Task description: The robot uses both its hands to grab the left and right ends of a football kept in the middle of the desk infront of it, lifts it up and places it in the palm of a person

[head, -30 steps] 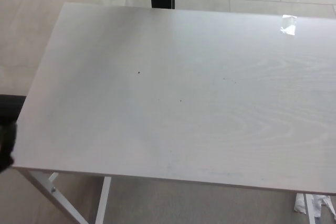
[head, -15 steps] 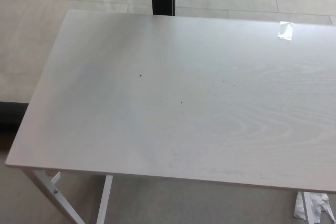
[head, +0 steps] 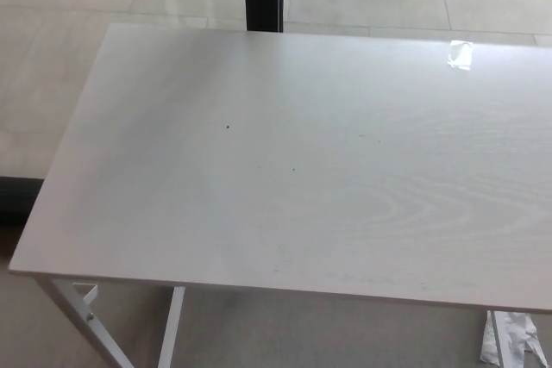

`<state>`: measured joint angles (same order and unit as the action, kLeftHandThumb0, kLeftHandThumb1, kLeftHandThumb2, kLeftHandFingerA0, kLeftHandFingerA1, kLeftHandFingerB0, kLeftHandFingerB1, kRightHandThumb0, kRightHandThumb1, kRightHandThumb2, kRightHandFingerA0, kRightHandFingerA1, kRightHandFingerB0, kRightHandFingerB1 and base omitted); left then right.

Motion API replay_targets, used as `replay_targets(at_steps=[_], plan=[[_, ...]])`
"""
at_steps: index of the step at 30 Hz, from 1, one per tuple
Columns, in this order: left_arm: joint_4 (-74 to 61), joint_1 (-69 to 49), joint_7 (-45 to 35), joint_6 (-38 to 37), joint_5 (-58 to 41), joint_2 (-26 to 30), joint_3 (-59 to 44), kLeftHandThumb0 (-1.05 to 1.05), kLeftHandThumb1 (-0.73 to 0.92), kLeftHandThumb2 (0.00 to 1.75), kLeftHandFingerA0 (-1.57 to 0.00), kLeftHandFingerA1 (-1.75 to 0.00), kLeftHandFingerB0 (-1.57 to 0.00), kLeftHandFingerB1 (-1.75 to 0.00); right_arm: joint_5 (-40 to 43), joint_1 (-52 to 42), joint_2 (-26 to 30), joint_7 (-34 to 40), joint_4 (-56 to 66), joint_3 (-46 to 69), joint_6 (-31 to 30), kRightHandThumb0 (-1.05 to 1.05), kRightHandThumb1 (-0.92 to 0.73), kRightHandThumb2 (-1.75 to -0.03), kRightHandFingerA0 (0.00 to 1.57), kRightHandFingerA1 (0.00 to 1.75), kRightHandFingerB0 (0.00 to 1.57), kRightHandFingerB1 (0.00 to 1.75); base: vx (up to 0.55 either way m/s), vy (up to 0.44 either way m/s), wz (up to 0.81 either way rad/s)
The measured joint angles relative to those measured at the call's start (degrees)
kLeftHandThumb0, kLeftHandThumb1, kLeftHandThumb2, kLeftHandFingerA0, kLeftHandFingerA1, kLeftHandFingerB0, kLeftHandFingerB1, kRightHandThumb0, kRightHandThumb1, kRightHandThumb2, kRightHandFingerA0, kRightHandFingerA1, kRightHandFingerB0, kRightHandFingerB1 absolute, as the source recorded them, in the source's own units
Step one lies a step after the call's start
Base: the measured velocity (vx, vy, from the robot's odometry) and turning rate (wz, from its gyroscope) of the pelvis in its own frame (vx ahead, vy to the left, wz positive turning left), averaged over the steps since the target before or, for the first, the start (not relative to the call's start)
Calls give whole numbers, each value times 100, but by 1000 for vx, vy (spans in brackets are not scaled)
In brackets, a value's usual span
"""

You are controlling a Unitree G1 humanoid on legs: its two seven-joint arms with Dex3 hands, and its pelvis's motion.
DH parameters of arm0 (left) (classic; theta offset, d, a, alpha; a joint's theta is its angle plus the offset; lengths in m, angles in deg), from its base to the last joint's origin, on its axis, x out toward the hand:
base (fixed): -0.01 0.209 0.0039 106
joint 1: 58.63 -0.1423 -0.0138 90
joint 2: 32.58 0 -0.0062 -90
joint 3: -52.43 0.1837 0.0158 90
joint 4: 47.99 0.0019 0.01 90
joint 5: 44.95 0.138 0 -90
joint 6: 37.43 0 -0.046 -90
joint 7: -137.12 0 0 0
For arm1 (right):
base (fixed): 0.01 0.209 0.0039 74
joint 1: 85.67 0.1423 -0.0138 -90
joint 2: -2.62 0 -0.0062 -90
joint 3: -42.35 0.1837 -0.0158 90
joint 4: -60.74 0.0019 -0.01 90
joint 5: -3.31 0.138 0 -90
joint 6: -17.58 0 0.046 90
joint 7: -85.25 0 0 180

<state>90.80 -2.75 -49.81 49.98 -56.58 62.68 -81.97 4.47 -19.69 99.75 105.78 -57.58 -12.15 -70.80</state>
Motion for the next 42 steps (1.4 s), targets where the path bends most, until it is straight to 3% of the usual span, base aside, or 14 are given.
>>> replay_targets(at_steps=[2, 5, 9, 10, 14, 17, 18, 20, 22, 24, 35, 39, 41, 42], plan=[[163, 143, -38, 0, -4, 96, 14, -69, 70, 61, -16, -52, -20, -32, 73, 334, 29, 0, -147, 102, -68, -47, -70, -62, 15, 40, 30, 36, 0, 0, 0], [349, 365, -139, -1, -1, 245, 119, -70, 81, 64, -40, -48, -31, -33, 282, 1048, 117, -13, -481, 378, -238, -40, -68, -61, 55, 109, 29, 31, 0, 0, 0], [472, 435, -415, -9, 68, 408, 606, -69, 82, 65, -39, -52, -26, -33, 572, 1725, 165, -35, -1010, 790, -365, -44, -70, -61, 57, 88, 39, 35, 0, 0, 0], [498, 421, -495, -14, 86, 436, 727, -70, 61, 93, -34, -59, -18, -46, 605, 1798, 160, -35, -1106, 824, -365, -53, -56, -88, 65, 90, 39, 51, 0, 0, 0], [673, 384, -849, -14, 84, 576, 950, -71, 66, 98, -33, -60, -17, -46, 668, 1688, 97, -204, -1248, 808, -255, -50, -68, -61, 84, 65, 65, 41, 0, 0, 0], [834, 386, -983, -14, 69, 634, 987, -70, 65, 95, -33, -59, -20, -47, 716, 1533, 114, -461, -1436, 734, -166, -56, -53, -88, 54, 61, 42, 50, 0, 0, 0], [874, 389, -1002, -14, 59, 632, 985, -71, 63, 94, -32, -60, -20, -48, 717, 1481, 131, -555, -1501, 683, -163, -55, -63, -60, 47, 44, 42, 34, 0, 0, 0], [935, 393, -1027, -14, 34, 632, 981, -72, 63, 96, -34, -60, -17, -46, 714, 1396, 174, -723, -1614, 555, -164, -71, -50, -85, 25, 52, 22, 42, 0, 0, 0], [972, 394, -1044, -14, 19, 630, 981, -71, 63, 95, -31, -59, -15, -45, 703, 1323, 214, -863, -1719, 437, -164, -68, -66, -60, 21, 39, 24, 29, 0, 0, 0], [1007, 393, -1075, -15, 8, 626, 981, -74, 60, 93, -27, -56, -14, -43, 697, 1242, 264, -1044, -1854, 295, -163, -72, -55, -88, 20, 50, 14, 41, 0, 0, 0], [1031, 363, -1339, -115, -86, 305, 983, -74, 56, 90, -20, -56, -13, -42, 703, 1056, 1006, -2003, -2439, -143, -39, -59, -67, -61, 44, 70, 24, 29, 0, 0, 0], [941, 279, -1539, -165, -139, 284, 952, -73, 69, 61, -15, -54, -23, -30, 748, 1108, 1157, -2328, -2710, -143, 102, -84, -54, -85, 0, 1, 8, 24, 0, 0, 0], [974, 281, -1642, -197, -225, 331, 828, -38, 40, 100, -6, -55, 0, -49, 789, 1110, 1161, -2508, -2883, -151, 167, -88, -57, -87, 0, 0, 9, 21, 0, 0, 0], [1026, 290, -1689, -206, -272, 380, 744, -77, 54, 91, -4, -49, -8, -35, 804, 1102, 1161, -2597, -2935, -166, 202, -88, -58, -89, 0, 0, 7, 20, 0, 0, 0]])
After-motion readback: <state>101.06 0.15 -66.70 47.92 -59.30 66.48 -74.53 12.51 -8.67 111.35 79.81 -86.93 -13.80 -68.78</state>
